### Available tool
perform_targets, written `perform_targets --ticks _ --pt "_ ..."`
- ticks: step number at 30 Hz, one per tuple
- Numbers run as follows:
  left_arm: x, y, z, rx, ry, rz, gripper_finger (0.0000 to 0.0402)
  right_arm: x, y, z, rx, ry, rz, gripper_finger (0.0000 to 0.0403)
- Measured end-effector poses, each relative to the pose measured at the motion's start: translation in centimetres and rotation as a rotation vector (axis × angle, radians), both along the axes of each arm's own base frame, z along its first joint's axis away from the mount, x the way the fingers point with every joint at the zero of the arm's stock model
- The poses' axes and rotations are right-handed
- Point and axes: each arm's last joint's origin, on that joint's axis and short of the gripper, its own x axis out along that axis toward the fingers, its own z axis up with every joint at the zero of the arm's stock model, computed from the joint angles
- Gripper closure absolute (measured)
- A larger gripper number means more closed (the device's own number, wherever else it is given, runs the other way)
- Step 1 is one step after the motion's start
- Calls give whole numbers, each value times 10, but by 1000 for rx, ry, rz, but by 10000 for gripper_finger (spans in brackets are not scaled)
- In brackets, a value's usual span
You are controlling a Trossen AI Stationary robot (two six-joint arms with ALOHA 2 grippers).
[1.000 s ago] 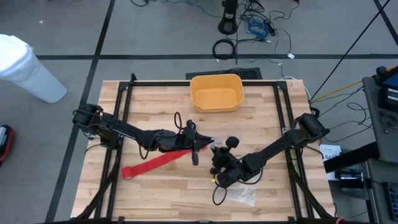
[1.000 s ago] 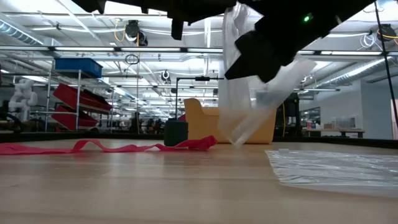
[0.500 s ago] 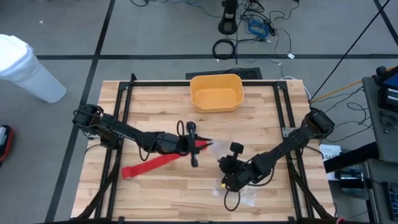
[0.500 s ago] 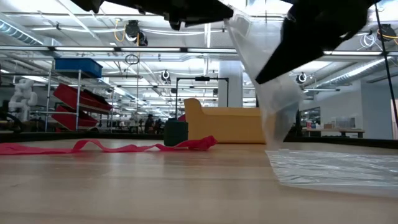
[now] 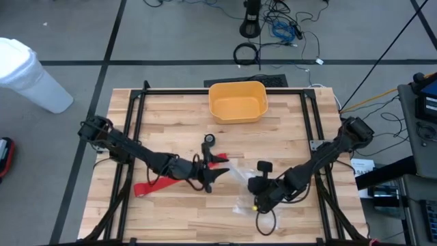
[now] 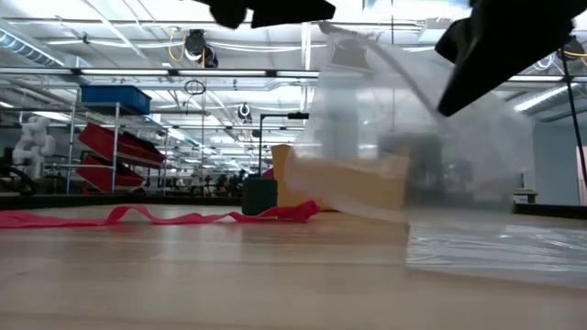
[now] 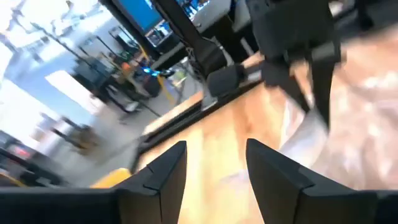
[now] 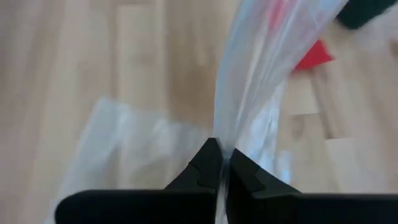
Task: Roll bandage
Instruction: Open the transparent zip bag
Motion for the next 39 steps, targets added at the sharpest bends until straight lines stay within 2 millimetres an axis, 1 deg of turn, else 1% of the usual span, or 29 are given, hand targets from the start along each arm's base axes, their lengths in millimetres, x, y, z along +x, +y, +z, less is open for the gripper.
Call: perform_targets --ticks 3,5,9,14,21,23,27,32,35,37,39 --pt "-4 -9 0 126 24 21 230 -5 1 7 48 32 63 402" --pt "-6 -13 0 160 27 6 230 -8 0 10 58 45 86 402" --pt "-7 -18 -3 158 49 -57 230 -13 -4 18 52 46 103 403" --pt "-8 -16 -8 77 88 -40 230 -17 -7 26 36 28 141 403" --pt "-7 -12 -9 88 93 -13 230 -18 -7 31 42 24 185 403" --pt "-5 -11 -7 97 79 -45 230 -18 -7 31 40 22 190 403" --pt "-4 -13 -7 66 85 -225 230 -17 -9 31 35 19 190 403" --pt "-2 -10 -7 61 88 -240 234 -14 -10 32 27 1 202 403" --pt "-3 -11 -7 61 88 -241 258 -13 -11 32 19 -2 210 403" --pt "-3 -11 -7 58 89 -235 290 -12 -13 32 11 -1 216 403" --pt "-3 -10 -8 57 91 -229 333 -12 -13 32 9 0 219 403"
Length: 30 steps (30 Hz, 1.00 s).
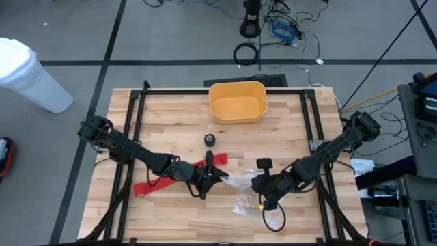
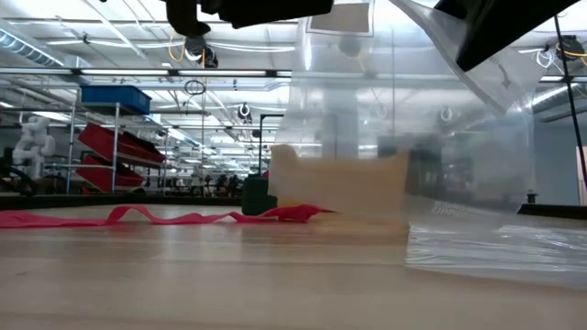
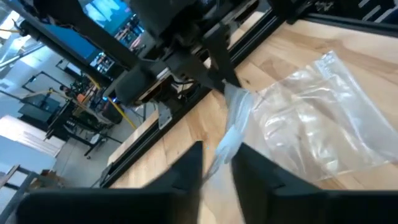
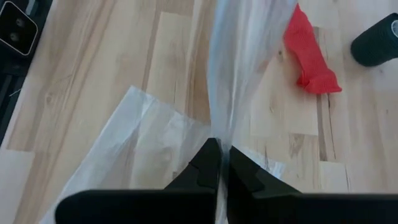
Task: Roll bandage
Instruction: Open the transparent zip bag
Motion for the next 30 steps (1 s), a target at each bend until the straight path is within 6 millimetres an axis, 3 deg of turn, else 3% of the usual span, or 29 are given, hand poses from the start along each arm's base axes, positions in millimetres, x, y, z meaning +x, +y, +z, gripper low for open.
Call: perform_targets --ticks 3,12,21,26,30 --pt "0 1 0 0 3 20 389 0 0 0 0 1 0 403" --pt "0 5 0 -100 -16 175 399 -1 -1 0 4 4 -40 396" --pt "6 15 2 -155 63 246 400 -5 -7 -2 -68 52 -76 326" --pt "7 17 1 -175 64 262 401 -18 -20 17 -132 155 -301 293" --pt "7 17 2 -179 61 264 401 -19 -24 36 -199 94 -392 285"
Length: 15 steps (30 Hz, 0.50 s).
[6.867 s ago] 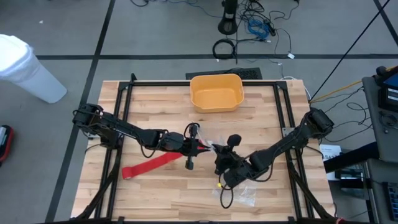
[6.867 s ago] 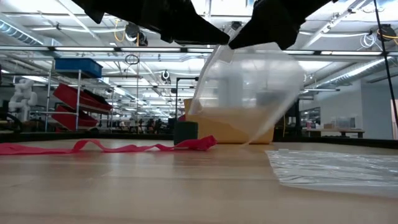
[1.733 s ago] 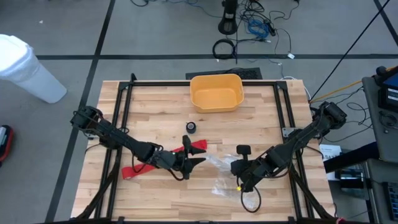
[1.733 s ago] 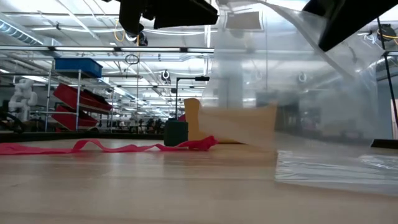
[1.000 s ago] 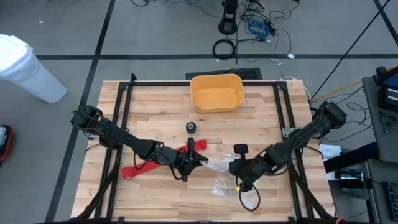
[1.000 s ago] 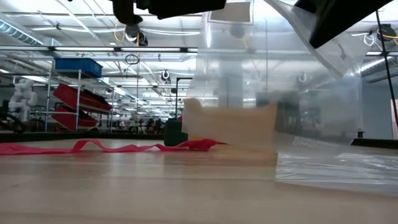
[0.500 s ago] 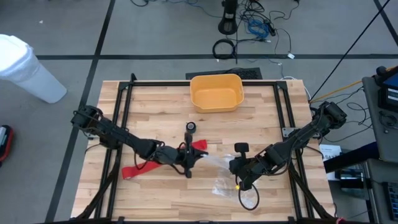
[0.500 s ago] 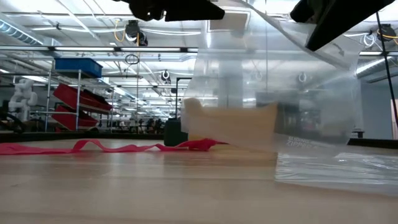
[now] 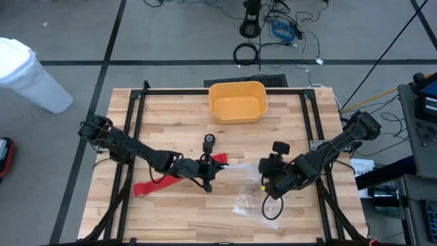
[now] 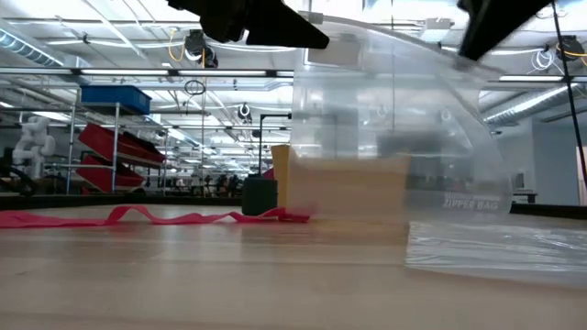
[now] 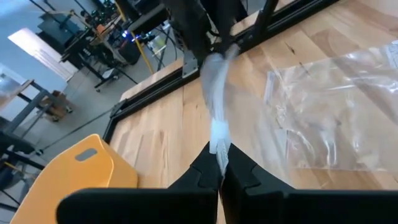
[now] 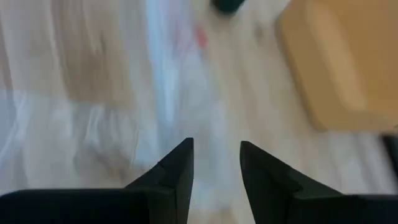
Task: Roll bandage
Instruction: Open the transparent zip bag
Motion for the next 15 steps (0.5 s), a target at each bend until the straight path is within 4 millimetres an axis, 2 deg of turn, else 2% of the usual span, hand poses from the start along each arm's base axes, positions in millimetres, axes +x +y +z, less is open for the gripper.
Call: perform_targets --ticks 3,8,11,15 --pt "0 1 0 -27 -5 11 401 6 1 16 -78 -68 54 285" --pt "2 8 0 -85 -9 35 401 31 12 33 -162 -231 295 284" --pt "3 11 -2 -115 11 14 401 52 18 39 -239 -340 413 284" --pt "3 11 -3 -135 18 8 401 69 15 41 -288 -407 436 284"
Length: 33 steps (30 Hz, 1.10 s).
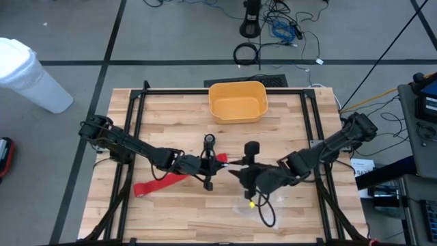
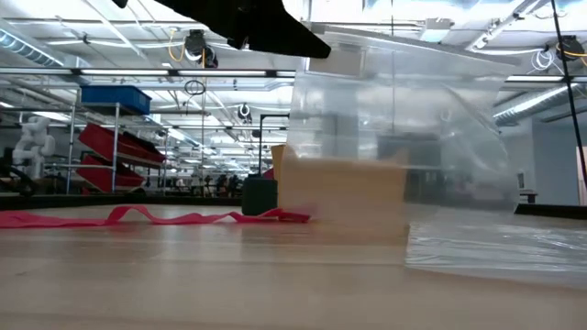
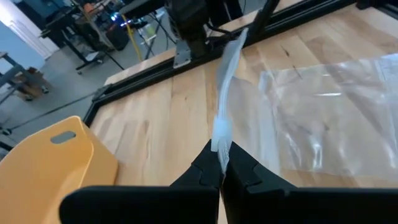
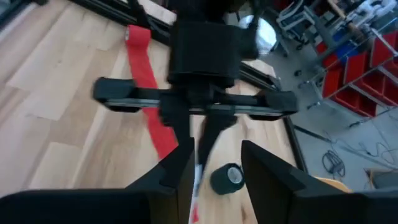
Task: Roll bandage
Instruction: Open the transparent zip bag
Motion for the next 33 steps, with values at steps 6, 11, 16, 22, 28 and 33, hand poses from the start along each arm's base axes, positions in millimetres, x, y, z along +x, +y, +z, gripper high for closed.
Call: perform_targets --ticks 6,11,16,22,28,33 --pt "0 0 -1 0 9 -5 401 17 -15 -15 45 52 -31 284" --pt "0 0 -1 -2 9 -10 402 33 -19 -37 49 114 -36 284" --pt "-1 0 -2 2 21 -10 402 39 -18 -49 37 143 -46 284" --pt "-1 0 -3 10 31 -12 402 39 -19 -47 52 130 -63 307" --pt "-1 -1 -3 11 32 -14 402 38 -19 -48 47 145 -61 377" --pt "-1 -1 -3 13 33 -15 402 36 -20 -49 43 157 -65 394"
